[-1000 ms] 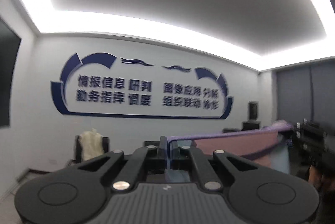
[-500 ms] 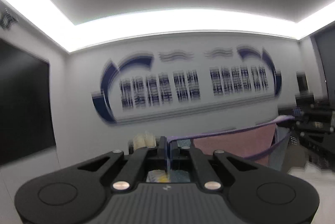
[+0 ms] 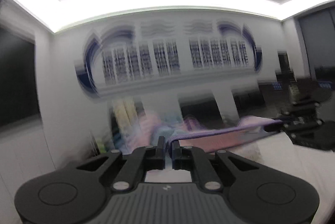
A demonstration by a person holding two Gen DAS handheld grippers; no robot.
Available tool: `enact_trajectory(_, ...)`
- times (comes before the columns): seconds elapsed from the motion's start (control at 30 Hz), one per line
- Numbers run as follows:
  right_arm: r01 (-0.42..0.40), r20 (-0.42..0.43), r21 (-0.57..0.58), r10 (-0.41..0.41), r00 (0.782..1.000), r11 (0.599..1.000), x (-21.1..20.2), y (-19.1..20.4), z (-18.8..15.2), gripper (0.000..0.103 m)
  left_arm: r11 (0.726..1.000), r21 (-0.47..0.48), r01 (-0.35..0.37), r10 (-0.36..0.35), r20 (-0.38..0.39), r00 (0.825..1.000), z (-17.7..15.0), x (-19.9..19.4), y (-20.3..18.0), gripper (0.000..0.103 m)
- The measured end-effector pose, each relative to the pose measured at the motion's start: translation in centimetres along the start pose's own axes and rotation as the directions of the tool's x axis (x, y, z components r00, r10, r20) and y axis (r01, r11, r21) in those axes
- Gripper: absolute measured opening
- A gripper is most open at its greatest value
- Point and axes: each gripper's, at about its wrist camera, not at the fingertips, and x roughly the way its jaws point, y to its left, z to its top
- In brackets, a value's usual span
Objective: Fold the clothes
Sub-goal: 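Raise the garment high with both grippers and lay it onto the towel, then open both grippers and withdraw them from the flattened garment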
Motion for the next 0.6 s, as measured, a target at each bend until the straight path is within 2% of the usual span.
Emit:
enact_trajectory(0.03, -0.079, -0.118, 0.021, 0.081, 0.990, 0.997, 1.2, 1.4, -3.3, 0.003, 0.995, -0.064, 0.079, -0.087, -0.121, 0.989, -3.9, 1.6, -0.1, 0.016)
enact_trajectory(0.07, -0.149, -0.218, 0.031, 0.152, 0.964, 0.988, 1.8, 2.9, -6.3, 0.003, 0.979, -0.136, 0.150, -0.178, -0.235, 0.955, -7.9, 3.2, -0.3, 0.017)
enact_trajectory(0.1, -0.216, -0.315, 0.047, 0.219, 0.923, 0.975, 2.3, 4.5, -9.3, 0.004, 0.958, -0.212, 0.195, -0.253, -0.295, 0.922, -10.6, 4.0, -0.2, 0.018)
enact_trajectory(0.13, -0.247, -0.367, 0.066, 0.254, 0.895, 0.967, 2.1, 5.2, -11.4, 0.008, 0.931, -0.287, 0.226, -0.317, -0.322, 0.892, -12.8, 4.4, 0.1, 0.017)
enact_trajectory(0.17, -0.271, -0.400, 0.115, 0.295, 0.868, 0.956, 1.5, 5.2, -13.0, 0.010, 0.905, -0.346, 0.246, -0.357, -0.307, 0.882, -13.9, 4.1, 0.5, 0.018)
enact_trajectory(0.2, -0.268, -0.390, 0.179, 0.318, 0.864, 0.947, 1.1, 4.3, -13.4, 0.020, 0.890, -0.383, 0.248, -0.362, -0.261, 0.895, -13.7, 3.6, 1.3, 0.027)
enact_trajectory(0.23, -0.264, -0.378, 0.241, 0.341, 0.861, 0.934, 0.6, 3.4, -13.7, 0.041, 0.877, -0.414, 0.243, -0.352, -0.211, 0.912, -13.1, 3.2, 2.2, 0.050)
enact_trajectory(0.27, -0.237, -0.331, 0.310, 0.339, 0.881, 0.921, -0.3, 2.4, -13.5, 0.052, 0.874, -0.430, 0.226, -0.325, -0.171, 0.930, -12.1, 3.0, 2.8, 0.065)
enact_trajectory(0.3, -0.222, -0.274, 0.377, 0.337, 0.901, 0.899, -1.5, 1.6, -13.6, 0.059, 0.886, -0.421, 0.195, -0.283, -0.158, 0.946, -11.4, 3.2, 2.8, 0.085)
enact_trajectory(0.33, -0.220, -0.230, 0.448, 0.349, 0.908, 0.866, -0.9, 0.9, -14.1, 0.059, 0.902, -0.401, 0.159, -0.238, -0.156, 0.959, -11.0, 3.4, 2.6, 0.084)
enact_trajectory(0.37, -0.219, -0.185, 0.517, 0.358, 0.915, 0.827, -0.3, 0.2, -14.6, 0.059, 0.918, -0.377, 0.121, -0.201, -0.180, 0.963, -10.4, 4.4, 2.2, 0.081)
enact_trajectory(0.4, -0.199, -0.187, 0.557, 0.354, 0.916, 0.807, 1.0, 0.2, -14.3, 0.059, 0.932, -0.350, 0.095, -0.180, -0.221, 0.958, -9.9, 5.7, 1.4, 0.071)
enact_trajectory(0.43, -0.164, -0.213, 0.571, 0.338, 0.917, 0.804, 2.5, 0.7, -14.8, 0.058, 0.942, -0.325, 0.081, -0.170, -0.254, 0.952, -10.0, 6.6, 0.6, 0.058)
enact_trajectory(0.47, -0.129, -0.239, 0.585, 0.322, 0.916, 0.801, 3.9, 1.3, -15.3, 0.055, 0.950, -0.303, 0.071, -0.161, -0.282, 0.946, -10.2, 7.2, -0.2, 0.052)
enact_trajectory(0.5, -0.109, -0.257, 0.589, 0.314, 0.914, 0.801, 5.0, 2.1, -15.7, 0.037, 0.962, -0.267, 0.049, -0.132, -0.300, 0.945, -10.7, 7.6, -1.0, 0.038)
enact_trajectory(0.53, -0.107, -0.262, 0.593, 0.317, 0.912, 0.798, 5.6, 2.9, -16.3, 0.020, 0.974, -0.224, 0.019, -0.090, -0.312, 0.946, -11.4, 7.8, -2.0, 0.016)
enact_trajectory(0.57, -0.107, -0.256, 0.594, 0.314, 0.914, 0.797, 6.1, 3.4, -16.4, 0.018, 0.984, -0.180, -0.011, -0.048, -0.322, 0.946, -12.0, 8.0, -2.9, 0.006)
enact_trajectory(0.6, -0.106, -0.249, 0.583, 0.301, 0.921, 0.806, 5.5, 3.8, -16.6, 0.011, 0.986, -0.164, -0.026, -0.028, -0.319, 0.947, -12.4, 7.9, -3.3, 0.003)
